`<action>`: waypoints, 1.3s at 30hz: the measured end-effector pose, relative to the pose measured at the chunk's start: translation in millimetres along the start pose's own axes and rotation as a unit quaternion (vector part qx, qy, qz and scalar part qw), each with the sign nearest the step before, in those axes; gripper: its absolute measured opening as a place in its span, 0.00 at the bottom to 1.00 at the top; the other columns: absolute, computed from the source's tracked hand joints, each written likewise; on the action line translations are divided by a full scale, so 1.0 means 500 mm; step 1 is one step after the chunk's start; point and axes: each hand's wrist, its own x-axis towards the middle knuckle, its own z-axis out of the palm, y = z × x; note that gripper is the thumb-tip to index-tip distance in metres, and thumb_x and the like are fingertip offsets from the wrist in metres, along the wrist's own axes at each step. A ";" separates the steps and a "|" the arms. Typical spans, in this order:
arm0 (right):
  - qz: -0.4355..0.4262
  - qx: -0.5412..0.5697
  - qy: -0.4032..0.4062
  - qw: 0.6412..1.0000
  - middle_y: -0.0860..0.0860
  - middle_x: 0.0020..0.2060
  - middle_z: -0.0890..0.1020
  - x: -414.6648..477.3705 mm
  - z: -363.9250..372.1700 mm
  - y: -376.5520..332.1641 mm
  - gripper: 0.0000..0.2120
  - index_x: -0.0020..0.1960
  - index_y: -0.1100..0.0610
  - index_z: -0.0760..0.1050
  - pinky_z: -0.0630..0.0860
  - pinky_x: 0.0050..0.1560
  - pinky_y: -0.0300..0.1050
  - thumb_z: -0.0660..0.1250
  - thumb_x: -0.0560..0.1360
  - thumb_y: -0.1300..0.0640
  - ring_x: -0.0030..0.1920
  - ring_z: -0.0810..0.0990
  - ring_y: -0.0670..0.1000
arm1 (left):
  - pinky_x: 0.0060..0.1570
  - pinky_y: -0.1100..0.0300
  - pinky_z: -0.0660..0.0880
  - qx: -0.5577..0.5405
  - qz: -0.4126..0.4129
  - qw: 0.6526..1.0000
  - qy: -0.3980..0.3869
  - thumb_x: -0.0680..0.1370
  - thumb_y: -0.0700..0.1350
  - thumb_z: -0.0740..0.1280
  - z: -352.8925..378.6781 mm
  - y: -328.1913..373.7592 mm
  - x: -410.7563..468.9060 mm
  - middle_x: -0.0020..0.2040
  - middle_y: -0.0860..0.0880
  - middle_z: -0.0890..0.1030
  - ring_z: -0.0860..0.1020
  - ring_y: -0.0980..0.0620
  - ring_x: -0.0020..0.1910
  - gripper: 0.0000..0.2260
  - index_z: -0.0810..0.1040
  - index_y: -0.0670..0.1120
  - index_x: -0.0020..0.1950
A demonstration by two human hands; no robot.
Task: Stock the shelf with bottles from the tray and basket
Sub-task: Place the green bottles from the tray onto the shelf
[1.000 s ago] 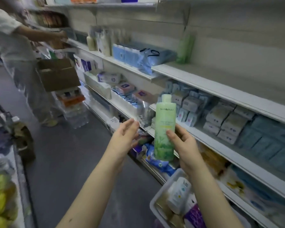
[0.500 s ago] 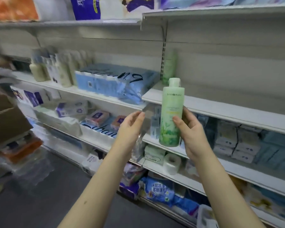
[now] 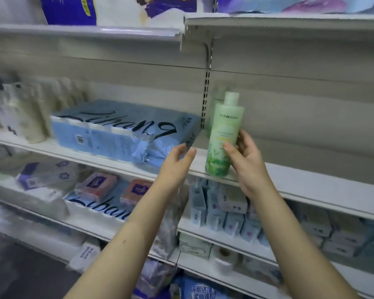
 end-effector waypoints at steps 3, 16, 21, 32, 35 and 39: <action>-0.001 -0.017 0.009 1.000 0.41 0.51 0.84 0.047 0.010 0.027 0.21 0.67 0.50 0.69 0.78 0.53 0.38 0.64 0.77 0.66 0.55 0.81 0.42 | 0.72 0.52 0.63 0.030 -0.018 0.998 -0.057 0.81 0.57 0.60 -0.007 -0.013 0.045 0.75 0.51 0.66 0.66 0.53 0.72 0.26 0.62 0.47 0.76; 0.031 -0.097 0.036 0.994 0.36 0.55 0.82 0.106 0.031 0.064 0.18 0.63 0.47 0.70 0.75 0.55 0.35 0.64 0.75 0.60 0.59 0.79 0.39 | 0.57 0.66 0.65 0.055 -0.079 0.986 -0.137 0.84 0.45 0.55 -0.012 -0.073 0.190 0.70 0.49 0.70 0.70 0.51 0.64 0.19 0.64 0.44 0.75; 0.049 -0.271 0.003 0.961 0.35 0.63 0.74 0.092 0.027 0.045 0.29 0.73 0.45 0.62 0.71 0.57 0.29 0.69 0.76 0.58 0.61 0.73 0.31 | 0.49 0.70 0.61 0.042 -0.067 0.985 -0.151 0.84 0.46 0.54 -0.012 -0.084 0.191 0.68 0.48 0.72 0.67 0.58 0.57 0.18 0.65 0.47 0.74; 0.036 -0.303 0.058 0.951 0.39 0.57 0.76 0.156 0.046 0.082 0.28 0.73 0.51 0.61 0.73 0.52 0.26 0.67 0.78 0.63 0.52 0.76 0.29 | 0.51 0.67 0.63 0.056 -0.075 0.977 -0.191 0.85 0.47 0.53 -0.018 -0.083 0.200 0.59 0.53 0.72 0.70 0.56 0.55 0.18 0.63 0.49 0.75; 0.044 -0.301 0.068 0.950 0.44 0.57 0.77 0.176 0.047 0.091 0.30 0.75 0.51 0.58 0.75 0.49 0.27 0.66 0.78 0.63 0.52 0.78 0.35 | 0.52 0.68 0.62 0.060 -0.069 0.977 -0.192 0.85 0.47 0.53 -0.018 -0.082 0.200 0.63 0.52 0.73 0.69 0.56 0.56 0.18 0.63 0.48 0.75; 0.046 -0.305 0.076 0.948 0.48 0.61 0.76 0.196 0.042 0.101 0.31 0.77 0.50 0.57 0.75 0.57 0.38 0.65 0.79 0.62 0.60 0.77 0.48 | 0.51 0.68 0.62 0.062 -0.070 0.977 -0.192 0.85 0.47 0.53 -0.017 -0.082 0.199 0.61 0.52 0.72 0.69 0.56 0.56 0.18 0.63 0.48 0.75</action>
